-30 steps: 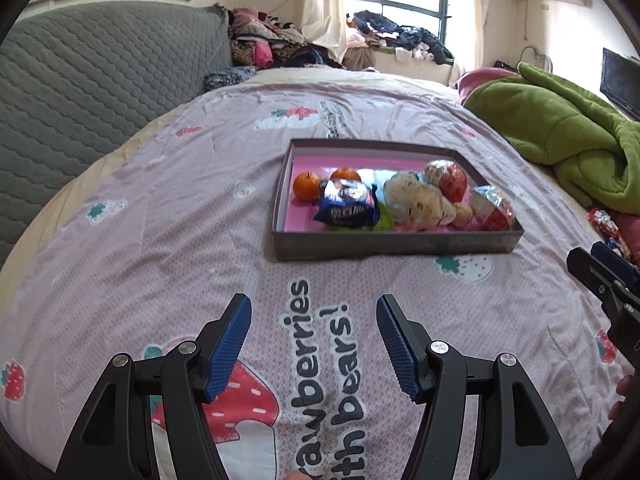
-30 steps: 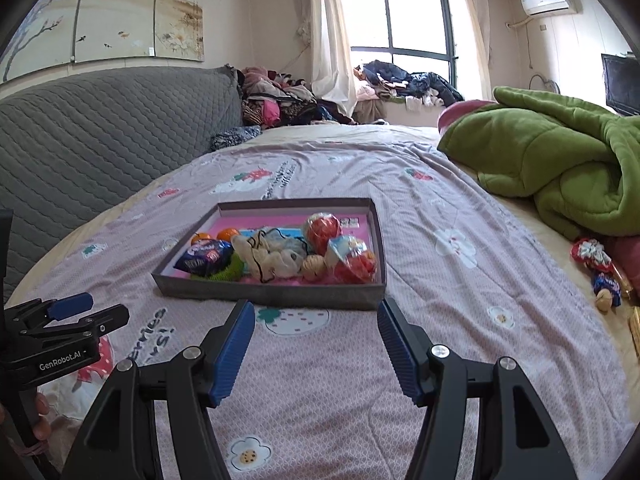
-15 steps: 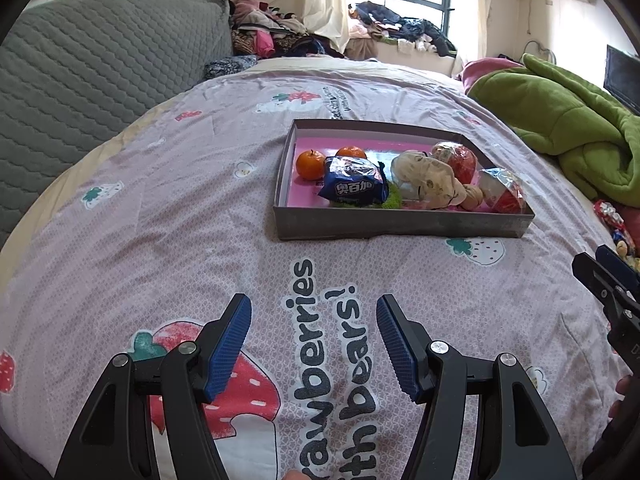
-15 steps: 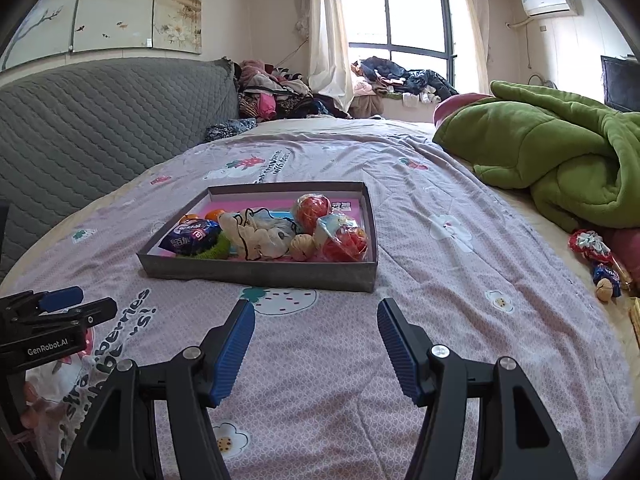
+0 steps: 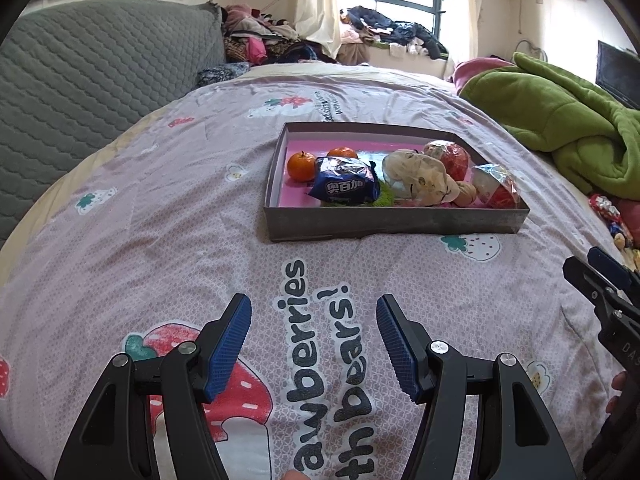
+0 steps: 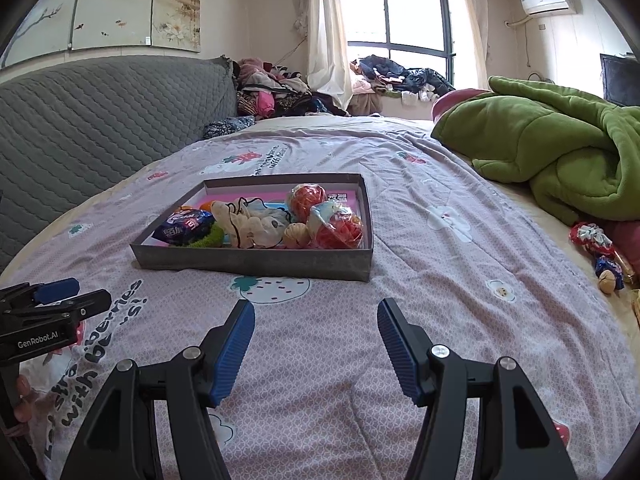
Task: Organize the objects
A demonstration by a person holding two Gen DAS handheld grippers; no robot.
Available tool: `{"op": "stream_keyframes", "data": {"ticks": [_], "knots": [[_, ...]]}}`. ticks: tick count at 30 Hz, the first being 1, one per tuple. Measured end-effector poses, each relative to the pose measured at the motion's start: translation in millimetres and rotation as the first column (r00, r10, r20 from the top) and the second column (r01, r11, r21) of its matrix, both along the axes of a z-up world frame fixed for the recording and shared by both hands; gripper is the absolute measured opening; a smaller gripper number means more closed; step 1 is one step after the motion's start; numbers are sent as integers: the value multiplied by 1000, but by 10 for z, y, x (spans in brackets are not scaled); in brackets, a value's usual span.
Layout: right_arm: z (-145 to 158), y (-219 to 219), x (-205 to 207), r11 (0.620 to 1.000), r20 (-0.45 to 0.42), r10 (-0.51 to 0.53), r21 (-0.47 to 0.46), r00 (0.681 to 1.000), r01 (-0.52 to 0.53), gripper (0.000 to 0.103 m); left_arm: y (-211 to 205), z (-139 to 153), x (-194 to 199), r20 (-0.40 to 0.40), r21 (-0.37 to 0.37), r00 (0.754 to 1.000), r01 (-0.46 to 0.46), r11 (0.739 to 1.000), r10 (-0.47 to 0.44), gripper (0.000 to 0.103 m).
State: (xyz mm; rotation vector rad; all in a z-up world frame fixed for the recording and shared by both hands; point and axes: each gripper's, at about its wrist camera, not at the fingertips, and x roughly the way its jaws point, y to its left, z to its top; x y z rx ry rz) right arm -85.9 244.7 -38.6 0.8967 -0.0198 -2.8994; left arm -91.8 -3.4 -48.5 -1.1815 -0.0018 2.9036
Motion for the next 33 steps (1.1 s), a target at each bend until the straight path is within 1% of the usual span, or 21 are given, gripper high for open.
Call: {"op": "stream_keyframes", "data": {"ticks": [13,33], "knots": [[-85,28,-8,1000,24,-1,-17,1000,1,63,-31,-118,-22,14,2,1000,-2,1000,2,67],[-143,31,-37,1000,55,1,-23,998,0,63,5,-119,-30,12,-2,1000,12,1000,-11,67]]}}
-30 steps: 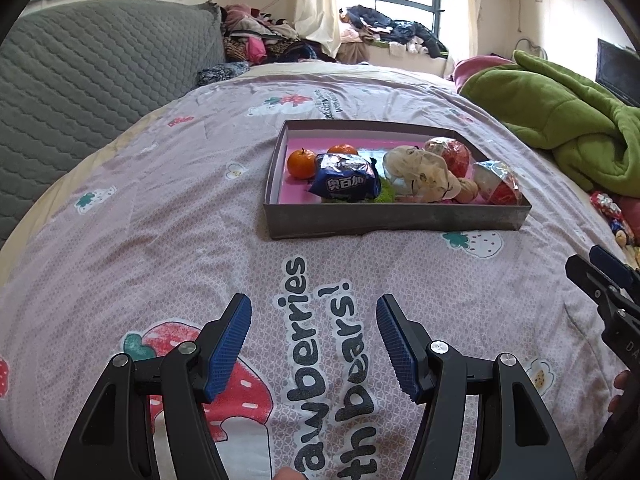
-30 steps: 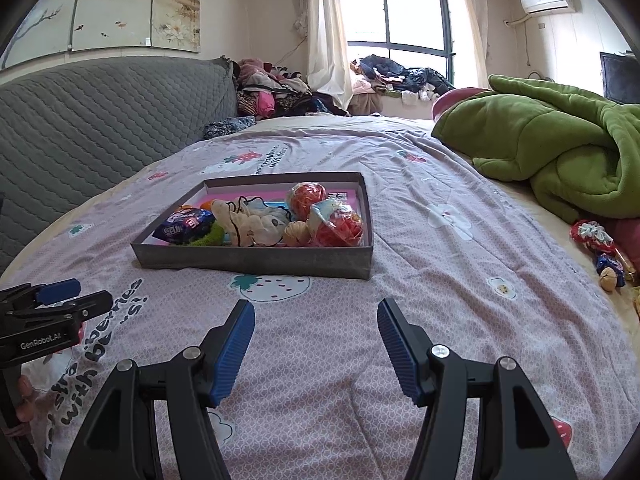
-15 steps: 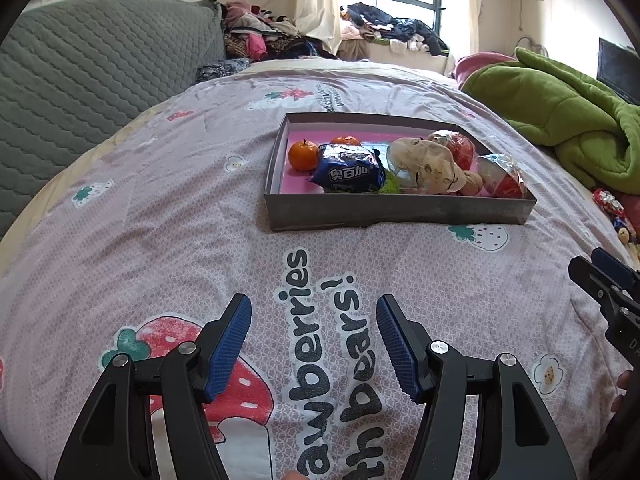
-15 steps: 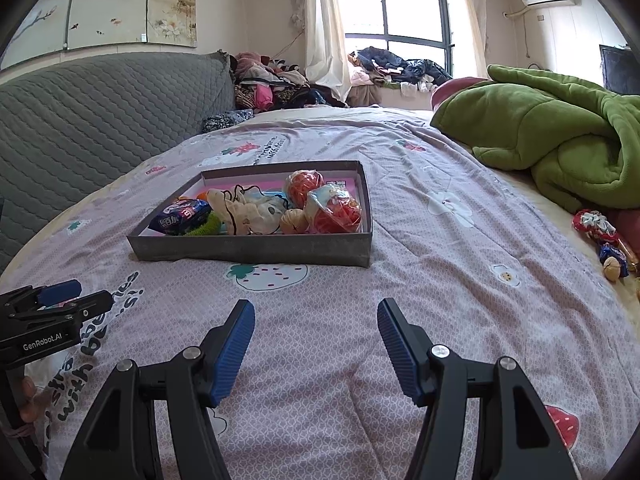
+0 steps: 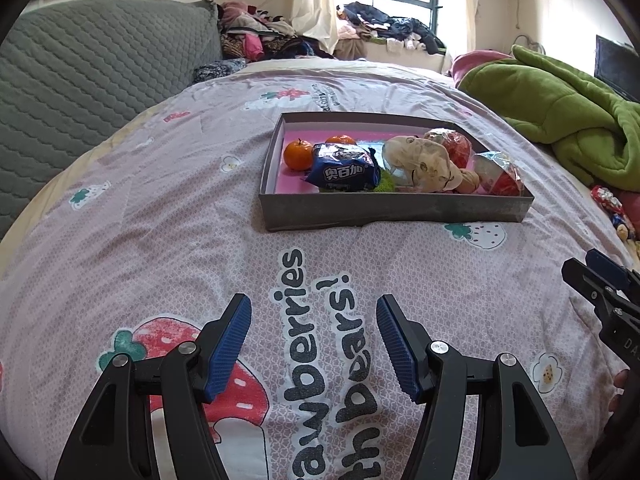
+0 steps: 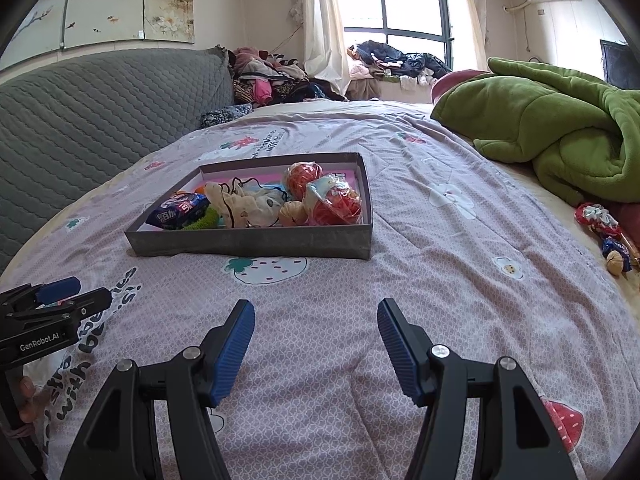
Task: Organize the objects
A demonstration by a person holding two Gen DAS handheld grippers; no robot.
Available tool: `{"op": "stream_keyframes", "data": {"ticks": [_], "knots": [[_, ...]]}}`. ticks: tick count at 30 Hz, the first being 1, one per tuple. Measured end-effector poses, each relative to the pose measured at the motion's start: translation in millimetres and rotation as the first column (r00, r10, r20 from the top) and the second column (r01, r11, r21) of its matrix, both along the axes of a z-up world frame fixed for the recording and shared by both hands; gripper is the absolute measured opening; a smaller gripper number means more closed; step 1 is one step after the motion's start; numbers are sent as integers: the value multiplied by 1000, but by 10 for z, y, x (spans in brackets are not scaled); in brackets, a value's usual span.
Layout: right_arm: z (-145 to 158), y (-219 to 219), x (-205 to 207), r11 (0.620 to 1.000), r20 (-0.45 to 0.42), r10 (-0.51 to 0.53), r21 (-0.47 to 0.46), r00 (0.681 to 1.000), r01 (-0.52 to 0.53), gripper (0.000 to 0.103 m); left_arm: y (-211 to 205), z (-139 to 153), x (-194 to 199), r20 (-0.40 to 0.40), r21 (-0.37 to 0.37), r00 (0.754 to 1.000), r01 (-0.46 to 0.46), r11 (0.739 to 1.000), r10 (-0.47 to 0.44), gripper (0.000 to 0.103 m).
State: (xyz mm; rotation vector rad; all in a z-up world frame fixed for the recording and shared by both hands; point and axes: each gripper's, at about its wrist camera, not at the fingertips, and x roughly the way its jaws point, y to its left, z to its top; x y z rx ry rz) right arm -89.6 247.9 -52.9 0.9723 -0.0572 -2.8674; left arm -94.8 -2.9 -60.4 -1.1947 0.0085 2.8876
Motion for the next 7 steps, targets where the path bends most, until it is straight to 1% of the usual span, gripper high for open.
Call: {"op": "stream_keyframes", "data": {"ticks": [7], "knots": [[-27,-9,-15,1000,13,2,1,1000,-2,63,-4,-4,-3,-4,6,1000,5,1000,-5,67]]}}
